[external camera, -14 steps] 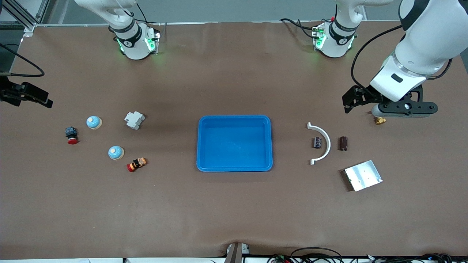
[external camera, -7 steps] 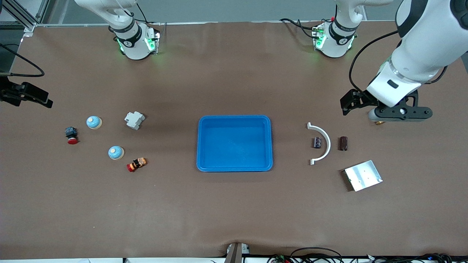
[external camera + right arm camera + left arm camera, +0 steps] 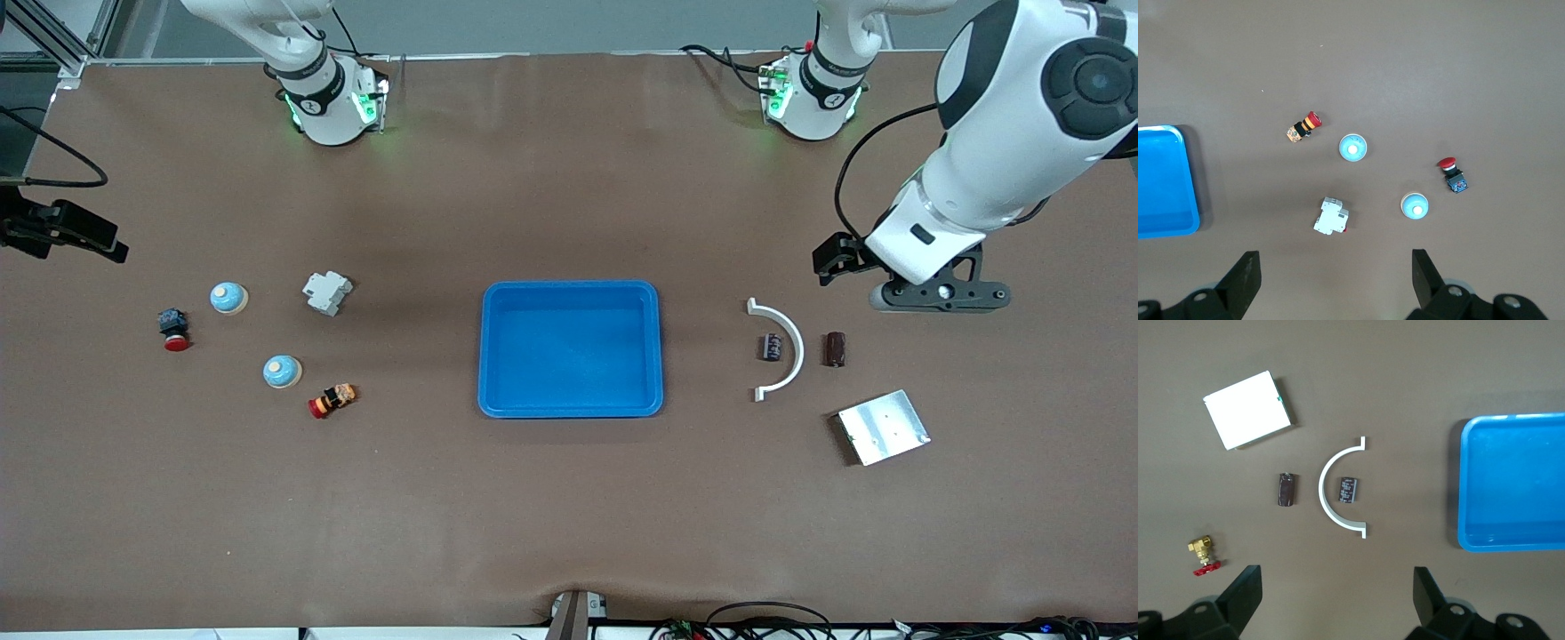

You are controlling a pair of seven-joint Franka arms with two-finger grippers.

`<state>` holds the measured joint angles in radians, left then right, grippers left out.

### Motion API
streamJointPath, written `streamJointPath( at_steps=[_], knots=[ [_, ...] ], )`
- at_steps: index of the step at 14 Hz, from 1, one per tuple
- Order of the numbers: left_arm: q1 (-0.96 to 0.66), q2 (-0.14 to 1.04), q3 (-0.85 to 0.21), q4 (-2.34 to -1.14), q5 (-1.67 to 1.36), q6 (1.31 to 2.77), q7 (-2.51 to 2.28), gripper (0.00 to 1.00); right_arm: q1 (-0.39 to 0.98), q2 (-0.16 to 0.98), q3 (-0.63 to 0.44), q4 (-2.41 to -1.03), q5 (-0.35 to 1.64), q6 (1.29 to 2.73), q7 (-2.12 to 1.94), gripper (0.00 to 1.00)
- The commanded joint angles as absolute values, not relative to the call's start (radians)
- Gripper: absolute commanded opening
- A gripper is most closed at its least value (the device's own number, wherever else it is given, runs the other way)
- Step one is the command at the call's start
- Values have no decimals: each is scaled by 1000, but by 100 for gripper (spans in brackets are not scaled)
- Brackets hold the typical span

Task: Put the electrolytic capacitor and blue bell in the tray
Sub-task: 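Move the left gripper to the capacitor while the right gripper nears the bell, then grasp the capacitor with the left gripper while the right gripper grasps the bell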

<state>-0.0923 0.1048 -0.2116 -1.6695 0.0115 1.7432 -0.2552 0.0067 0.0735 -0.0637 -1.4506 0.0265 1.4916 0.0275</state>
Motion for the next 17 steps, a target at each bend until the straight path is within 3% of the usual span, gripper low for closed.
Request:
streamJointPath(
  at_steps=[1, 7, 12, 17],
  knots=[
    [-91, 80, -238, -1770, 29, 1802, -268, 100, -20, 83, -67, -1443, 44, 1477, 15, 100],
    [-91, 81, -244, -1977, 26, 1985, -270, 100, -44, 158, -67, -1466, 48, 1583, 11, 100],
    [-78, 104, -241, -2155, 29, 2234, -287, 100, -54, 317, -67, -1610, 41, 1869, 8, 100],
    [-69, 204, -241, -2190, 29, 2344, -290, 100, -49, 452, -66, -1724, 35, 2121, 3, 100]
  ],
)
